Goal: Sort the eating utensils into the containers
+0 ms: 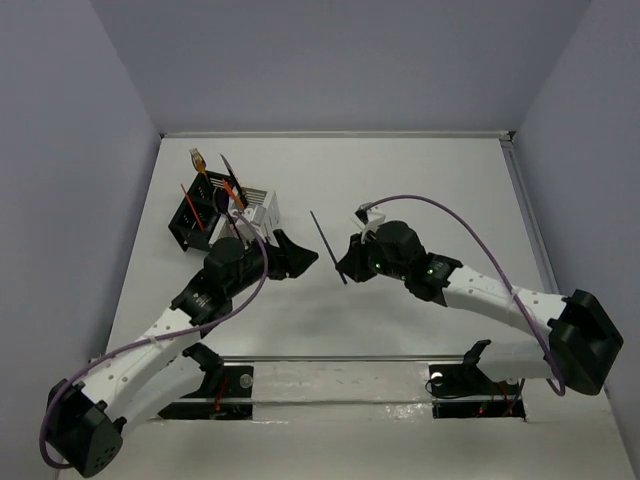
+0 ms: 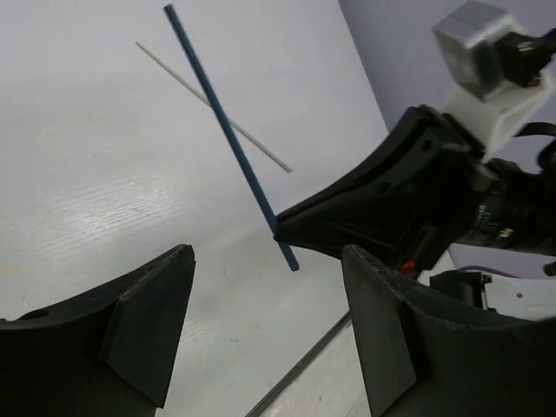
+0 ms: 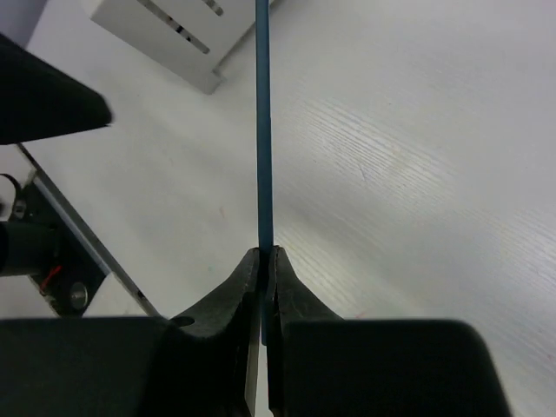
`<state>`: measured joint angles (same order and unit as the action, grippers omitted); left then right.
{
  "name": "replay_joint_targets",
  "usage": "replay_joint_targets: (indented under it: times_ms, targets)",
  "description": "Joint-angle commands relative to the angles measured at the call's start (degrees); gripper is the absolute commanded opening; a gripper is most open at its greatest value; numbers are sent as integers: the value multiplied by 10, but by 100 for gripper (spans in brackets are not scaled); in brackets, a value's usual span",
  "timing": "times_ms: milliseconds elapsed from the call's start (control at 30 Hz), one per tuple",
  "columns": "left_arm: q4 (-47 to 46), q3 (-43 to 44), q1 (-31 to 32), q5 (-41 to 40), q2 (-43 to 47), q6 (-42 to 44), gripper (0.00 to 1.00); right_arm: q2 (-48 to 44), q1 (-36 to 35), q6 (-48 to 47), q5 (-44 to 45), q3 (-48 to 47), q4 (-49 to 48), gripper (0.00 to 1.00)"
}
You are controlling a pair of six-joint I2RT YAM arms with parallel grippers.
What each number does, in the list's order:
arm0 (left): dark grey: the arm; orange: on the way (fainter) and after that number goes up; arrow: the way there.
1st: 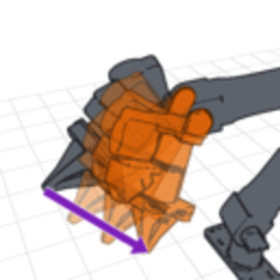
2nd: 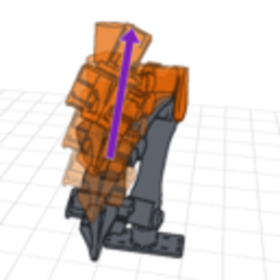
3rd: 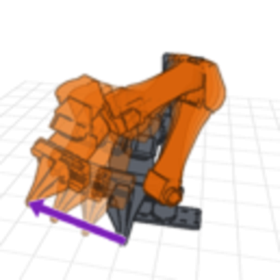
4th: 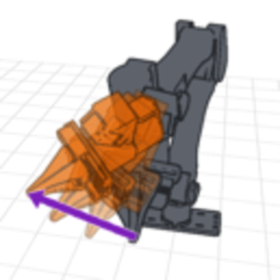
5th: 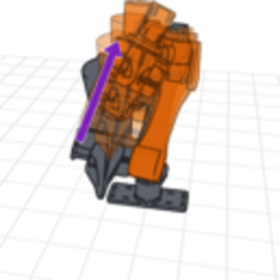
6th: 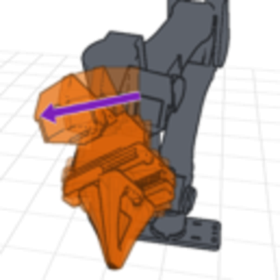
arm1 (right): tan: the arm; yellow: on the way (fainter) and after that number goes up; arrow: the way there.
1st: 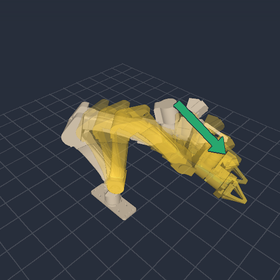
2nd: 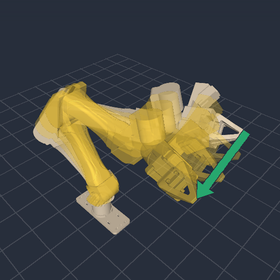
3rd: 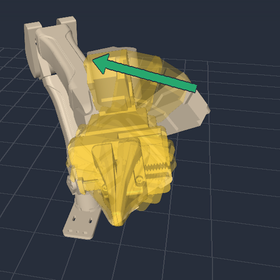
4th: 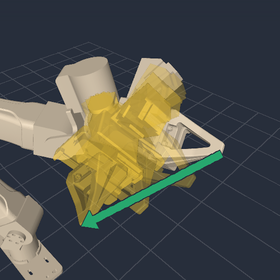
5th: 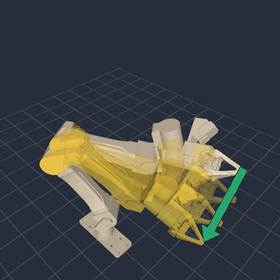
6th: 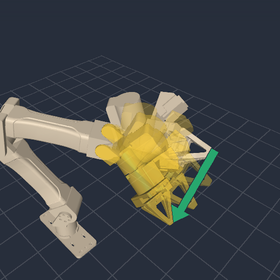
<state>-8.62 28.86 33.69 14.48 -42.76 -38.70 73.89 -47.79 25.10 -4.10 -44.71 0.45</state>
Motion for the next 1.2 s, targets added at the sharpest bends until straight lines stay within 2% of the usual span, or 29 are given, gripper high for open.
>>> replay_joint_targets:
  times_ms: [0,200,333,533,567,667,867,967,1067,1100,1167]
  targets:
    - [-76,21,43,-66,-57,-8,69,-36,-19,21,-27,8,-60,0]
    - [-122,28,66,-119,-109,-4,68,-42,-32,21,-26,14,-61,0]
    - [-155,29,66,-129,-134,-3,62,-40,-37,24,-38,19,-70,0]
    - [-190,30,71,-140,-168,0,47,-37,-37,27,-46,21,-81,0]
    - [-199,30,71,-140,-176,0,41,-37,-42,28,-48,21,-83,0]
    - [-216,30,71,-140,-188,4,33,-33,-42,28,-49,22,-86,0]
    - [-221,37,71,-140,-190,11,4,-34,-42,29,-50,27,-92,0]
    - [-209,45,71,-161,-185,20,0,-37,-48,30,-46,30,-93,0]
    - [-180,62,71,-178,-174,33,0,-43,-48,31,-46,32,-93,12]
    - [-163,68,71,-183,-169,38,0,-47,-48,32,-48,32,-93,25]
    - [-136,85,71,-203,-162,55,0,-54,-48,32,-57,31,-95,41]
